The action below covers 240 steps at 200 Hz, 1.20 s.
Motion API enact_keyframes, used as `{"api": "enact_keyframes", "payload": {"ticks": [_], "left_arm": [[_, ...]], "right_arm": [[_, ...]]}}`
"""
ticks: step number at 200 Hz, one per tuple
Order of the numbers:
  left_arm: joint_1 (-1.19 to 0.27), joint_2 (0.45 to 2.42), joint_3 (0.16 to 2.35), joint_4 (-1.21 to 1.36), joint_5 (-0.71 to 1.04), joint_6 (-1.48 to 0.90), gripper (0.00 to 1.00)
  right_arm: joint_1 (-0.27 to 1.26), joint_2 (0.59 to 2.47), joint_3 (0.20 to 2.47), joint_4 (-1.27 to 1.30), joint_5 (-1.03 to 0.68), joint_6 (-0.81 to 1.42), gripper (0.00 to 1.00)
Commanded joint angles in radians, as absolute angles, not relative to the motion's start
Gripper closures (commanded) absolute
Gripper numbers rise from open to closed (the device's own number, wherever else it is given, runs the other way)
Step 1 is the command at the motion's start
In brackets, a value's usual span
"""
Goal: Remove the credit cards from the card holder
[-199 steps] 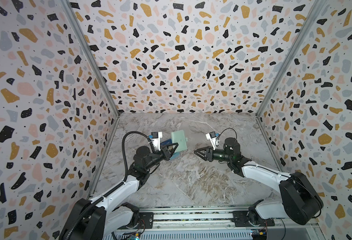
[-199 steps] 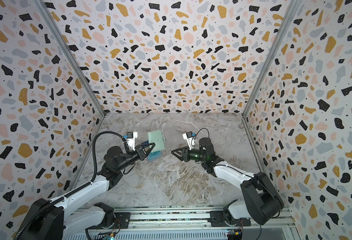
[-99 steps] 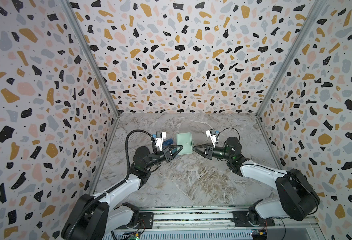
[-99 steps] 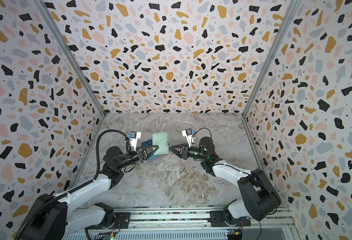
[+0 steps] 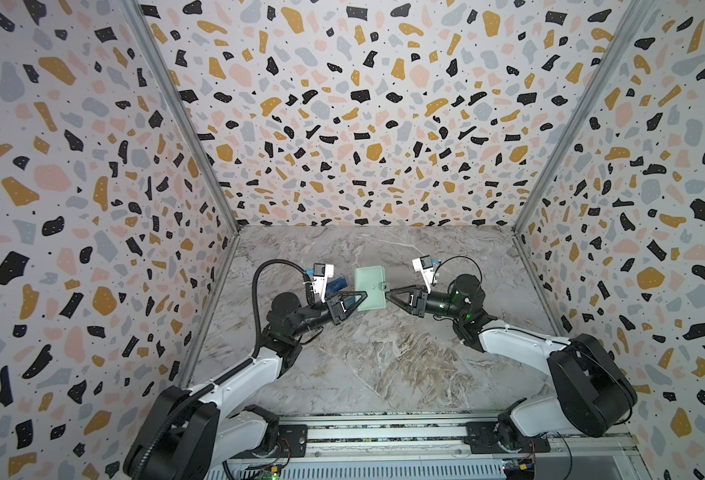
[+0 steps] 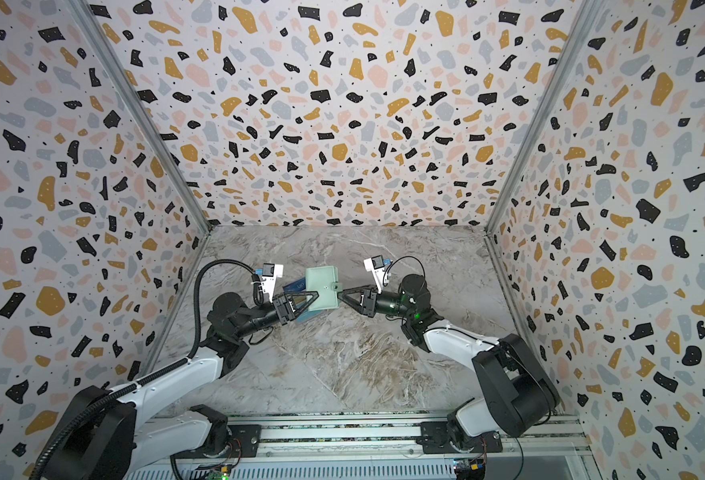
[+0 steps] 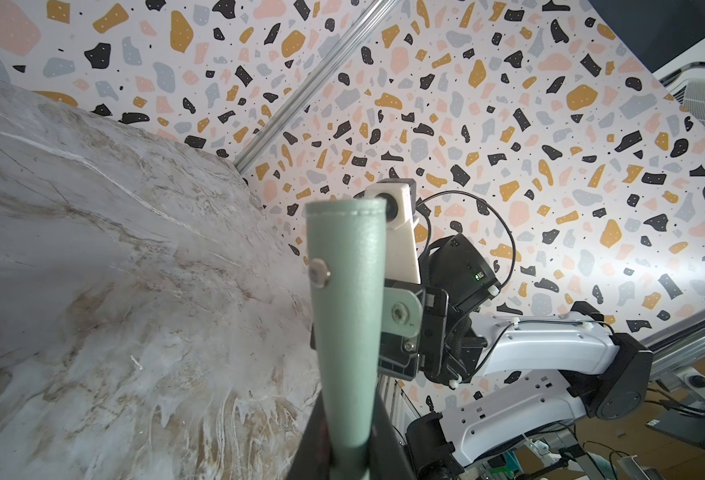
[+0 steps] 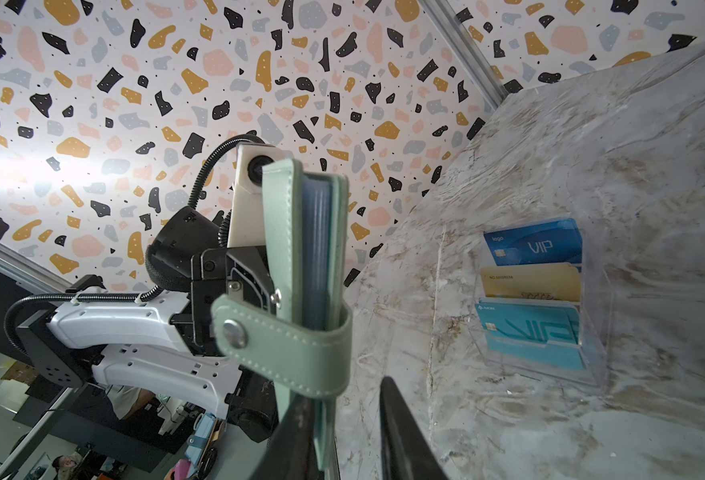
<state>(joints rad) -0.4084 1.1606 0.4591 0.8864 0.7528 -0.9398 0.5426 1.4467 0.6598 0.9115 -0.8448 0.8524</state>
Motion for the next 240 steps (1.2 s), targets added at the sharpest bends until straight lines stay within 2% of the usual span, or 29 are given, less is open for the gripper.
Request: {"api": "enact_keyframes", "payload": {"ticks": [1, 43, 116, 142, 180, 206, 240], "left_arm": [[-0.406, 1.152, 0.47, 0.998, 0.778, -0.963, 1.0], [-0.405, 1.152, 0.446, 1.046, 0.764, -1.001, 1.0], [-0.405, 1.163, 0.45, 1.019, 0.744, -1.002, 1.0], [-0.405, 1.144, 0.47, 0.911, 0.716, -0.941, 0.84], [-0.405, 1.106, 0.517, 0.698, 0.665, -0.817, 0.53], [-0.412, 1.071, 0.576, 0.473, 0.584, -0.703, 0.43], [-0.472, 1.036, 0.661, 0.206, 0.432, -0.541, 0.39]], "right_arm": [[0.552, 1.458, 0.696, 0.978, -0.851, 0.882, 0.78], [0.564, 1.493, 0.721, 1.039, -0.871, 0.919, 0.79], [0.571, 1.51, 0.705, 1.147, -0.878, 0.974, 0.97], [0.569, 1.499, 0.696, 1.138, -0.866, 0.966, 1.0], [0.567, 1.485, 0.696, 1.085, -0.847, 0.931, 1.0], [0.565, 1.488, 0.695, 1.058, -0.836, 0.917, 1.0], [0.57, 1.467, 0.723, 0.894, -0.794, 0.822, 1.0]]}}
